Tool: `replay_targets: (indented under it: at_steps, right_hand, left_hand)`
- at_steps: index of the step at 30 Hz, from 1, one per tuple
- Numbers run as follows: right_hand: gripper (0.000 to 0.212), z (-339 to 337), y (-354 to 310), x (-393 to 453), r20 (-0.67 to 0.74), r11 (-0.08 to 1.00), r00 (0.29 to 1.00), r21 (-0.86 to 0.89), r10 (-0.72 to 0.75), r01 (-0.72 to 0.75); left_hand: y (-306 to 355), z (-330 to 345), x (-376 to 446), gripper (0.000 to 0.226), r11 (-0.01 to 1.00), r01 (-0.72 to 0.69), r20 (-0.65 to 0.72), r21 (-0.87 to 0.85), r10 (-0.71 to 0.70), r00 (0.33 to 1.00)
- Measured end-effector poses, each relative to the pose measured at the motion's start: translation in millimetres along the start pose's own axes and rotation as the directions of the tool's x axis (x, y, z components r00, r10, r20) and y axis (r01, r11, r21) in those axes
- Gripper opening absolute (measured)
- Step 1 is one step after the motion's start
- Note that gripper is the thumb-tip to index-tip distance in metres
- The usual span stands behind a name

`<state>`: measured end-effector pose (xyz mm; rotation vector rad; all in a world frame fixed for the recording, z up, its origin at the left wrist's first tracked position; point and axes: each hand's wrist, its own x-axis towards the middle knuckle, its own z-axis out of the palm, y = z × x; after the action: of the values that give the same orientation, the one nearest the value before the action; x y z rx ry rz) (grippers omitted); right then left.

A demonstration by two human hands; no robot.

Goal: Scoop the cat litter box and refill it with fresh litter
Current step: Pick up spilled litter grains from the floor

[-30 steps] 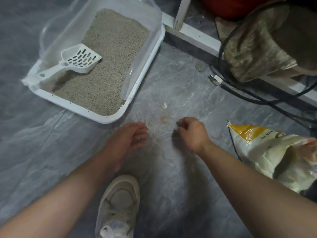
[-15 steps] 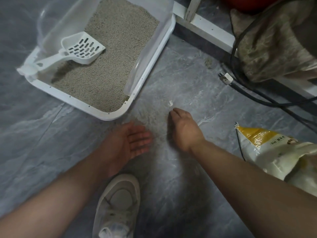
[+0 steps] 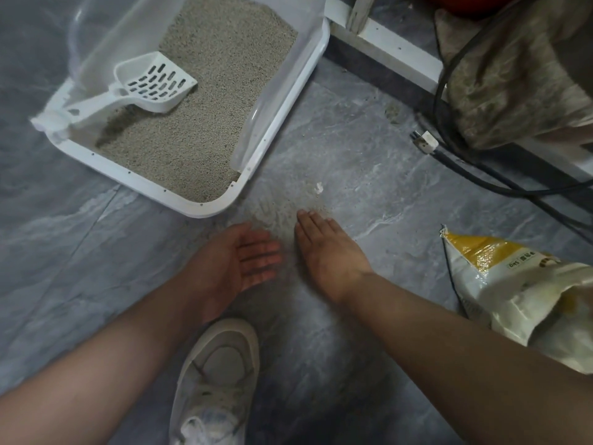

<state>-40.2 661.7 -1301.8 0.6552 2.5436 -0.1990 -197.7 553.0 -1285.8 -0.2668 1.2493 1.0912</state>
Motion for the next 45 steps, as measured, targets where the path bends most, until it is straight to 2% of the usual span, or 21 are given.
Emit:
replay_targets:
  at_steps: [5,7,9,11,15,17,19,20,22,25,28,30,32,41,45]
  right_hand:
    - [0.056,3,9,-16,-0.036,0.999,0.998,0.031,0.042,-0.041]
    - [0.052,5,13,-20,-0.126,0.996,0.992,0.087,0.016,-0.005]
    - [0.039,11,19,-22,-0.263,0.988,0.965,0.149,0.001,0.040]
    - [0.027,15,23,-24,-0.304,0.974,0.952,0.223,0.042,0.028]
    - [0.018,20,25,-24,-0.311,0.884,0.919,0.461,0.243,-0.077]
    - [0.007,16,29,-24,-0.290,0.763,0.859,0.626,0.423,-0.164]
    - [0.011,8,34,-25,-0.233,0.623,0.784,0.747,0.575,-0.234]
    - [0.015,7,35,-25,-0.213,0.591,0.763,0.763,0.610,-0.259]
    - [0.028,7,33,-27,-0.230,0.649,0.773,0.705,0.591,-0.287]
    - [0.035,11,23,-36,-0.214,0.815,0.876,0.507,0.433,-0.280]
    - [0.045,5,13,-41,-0.005,0.872,0.943,0.383,0.331,-0.304]
    - [0.055,-1,8,-39,0.105,0.874,0.937,0.337,0.333,-0.349]
    - [0.059,-6,4,-33,0.150,0.869,0.929,0.328,0.339,-0.370]
    - [0.058,-17,-1,-24,0.151,0.843,0.917,0.360,0.370,-0.399]
    - [0.058,-9,-10,-31,0.203,0.853,0.916,0.337,0.347,-0.398]
  left_hand:
    - [-3,3,1,0.037,1.000,0.017,0.015,0.013,-0.017,1.000]
    - [-3,5,2,0.035,1.000,0.021,0.023,0.008,-0.021,1.000]
    - [-3,6,2,0.031,1.000,0.018,0.028,0.001,-0.018,0.999]
    - [-3,7,2,0.025,1.000,0.008,0.021,-0.001,-0.008,1.000]
    - [-3,7,3,0.020,1.000,0.011,0.016,-0.016,-0.010,1.000]
    - [-2,7,4,0.018,0.999,0.017,0.021,-0.033,-0.016,1.000]
    - [-2,7,4,0.018,0.999,0.017,0.029,-0.039,-0.016,0.999]
    - [-2,6,4,0.018,0.999,0.016,0.033,-0.039,-0.014,0.999]
    - [-2,5,4,0.017,0.999,0.014,0.036,-0.036,-0.013,0.999]
    - [-3,3,3,0.018,0.999,0.013,0.035,-0.030,-0.012,0.999]
    - [-5,2,2,0.020,1.000,0.026,0.035,-0.014,-0.025,0.999]
    - [-6,2,2,0.020,0.999,0.033,0.037,-0.008,-0.032,0.999]
    - [-6,3,1,0.021,0.999,0.034,0.043,-0.009,-0.033,0.999]
    - [-1,7,2,0.023,1.000,0.020,0.055,-0.009,-0.020,0.998]
    - [-3,7,2,0.024,1.000,0.026,0.054,-0.010,-0.026,0.998]
